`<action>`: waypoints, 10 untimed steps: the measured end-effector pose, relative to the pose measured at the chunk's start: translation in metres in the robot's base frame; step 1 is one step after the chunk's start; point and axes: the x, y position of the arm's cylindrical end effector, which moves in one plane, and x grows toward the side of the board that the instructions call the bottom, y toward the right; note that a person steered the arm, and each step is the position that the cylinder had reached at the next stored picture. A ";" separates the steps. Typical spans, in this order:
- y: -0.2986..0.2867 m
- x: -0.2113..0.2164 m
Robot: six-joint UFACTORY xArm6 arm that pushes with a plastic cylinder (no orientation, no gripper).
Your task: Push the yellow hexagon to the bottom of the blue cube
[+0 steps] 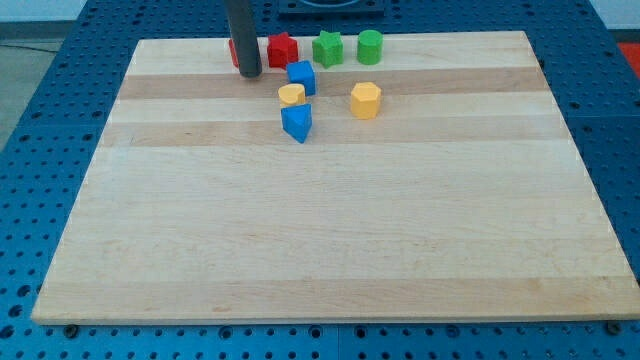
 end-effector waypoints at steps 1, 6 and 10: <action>0.019 0.020; 0.205 0.019; 0.250 0.019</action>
